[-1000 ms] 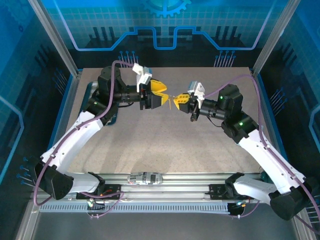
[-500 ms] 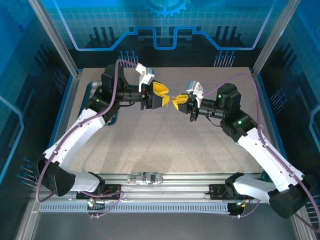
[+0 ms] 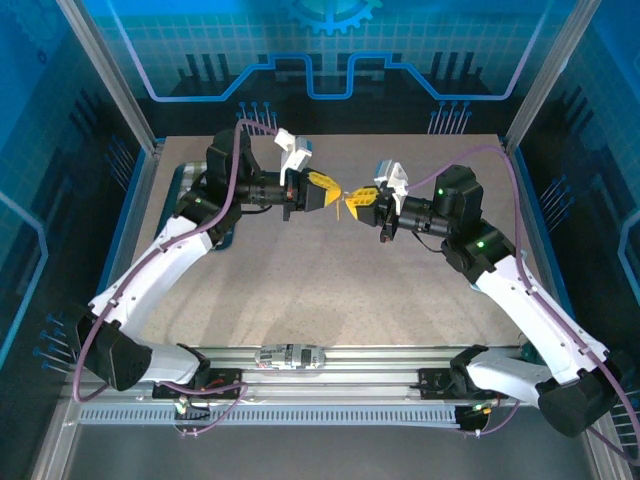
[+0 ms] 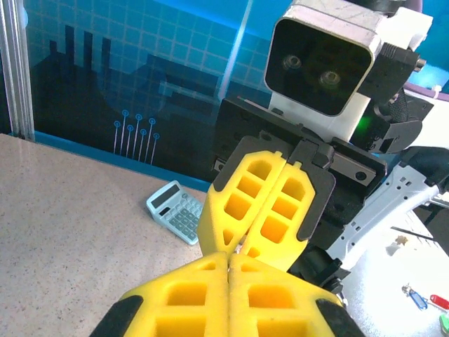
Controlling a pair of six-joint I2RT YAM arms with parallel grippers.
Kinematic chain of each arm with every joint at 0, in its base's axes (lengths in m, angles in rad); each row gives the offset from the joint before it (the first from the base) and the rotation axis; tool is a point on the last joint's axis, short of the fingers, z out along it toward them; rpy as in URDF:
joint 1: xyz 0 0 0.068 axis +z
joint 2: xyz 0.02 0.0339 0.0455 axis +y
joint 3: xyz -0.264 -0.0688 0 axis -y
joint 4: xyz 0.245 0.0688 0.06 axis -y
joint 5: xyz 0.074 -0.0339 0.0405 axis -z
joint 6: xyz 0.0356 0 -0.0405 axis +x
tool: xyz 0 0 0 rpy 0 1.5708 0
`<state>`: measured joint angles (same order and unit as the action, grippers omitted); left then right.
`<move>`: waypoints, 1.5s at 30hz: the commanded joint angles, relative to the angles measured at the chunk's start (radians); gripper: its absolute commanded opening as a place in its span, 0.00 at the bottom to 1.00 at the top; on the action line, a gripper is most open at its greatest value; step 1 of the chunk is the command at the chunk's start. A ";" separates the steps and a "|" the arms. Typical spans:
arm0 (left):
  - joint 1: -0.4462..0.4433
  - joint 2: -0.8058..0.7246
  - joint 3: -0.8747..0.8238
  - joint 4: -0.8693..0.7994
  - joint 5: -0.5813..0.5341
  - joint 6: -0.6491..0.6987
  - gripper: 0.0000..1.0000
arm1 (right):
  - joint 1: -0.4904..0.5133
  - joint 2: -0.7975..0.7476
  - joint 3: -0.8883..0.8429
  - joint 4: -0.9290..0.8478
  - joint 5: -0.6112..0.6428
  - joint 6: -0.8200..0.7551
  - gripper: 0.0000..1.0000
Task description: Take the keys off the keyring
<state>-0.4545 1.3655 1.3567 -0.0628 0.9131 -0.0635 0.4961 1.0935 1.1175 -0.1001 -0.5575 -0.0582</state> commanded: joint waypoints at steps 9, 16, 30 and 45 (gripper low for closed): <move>0.036 -0.083 -0.196 0.535 -0.123 -0.399 0.00 | -0.006 -0.078 -0.167 0.293 0.007 0.063 0.00; 0.060 -0.083 -0.289 0.729 -0.197 -0.567 0.00 | 0.002 -0.119 -0.264 0.442 0.042 0.082 0.00; 0.066 -0.133 -0.249 0.518 -0.136 -0.371 0.59 | -0.001 -0.079 -0.109 0.178 0.041 0.031 0.00; -0.003 -0.045 -0.110 0.231 -0.035 -0.183 0.75 | 0.001 -0.034 -0.057 0.163 -0.017 0.069 0.00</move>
<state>-0.4484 1.3071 1.2198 0.2188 0.8429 -0.2871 0.4969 1.0607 1.0229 0.0669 -0.5472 -0.0036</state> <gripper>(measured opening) 0.750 0.055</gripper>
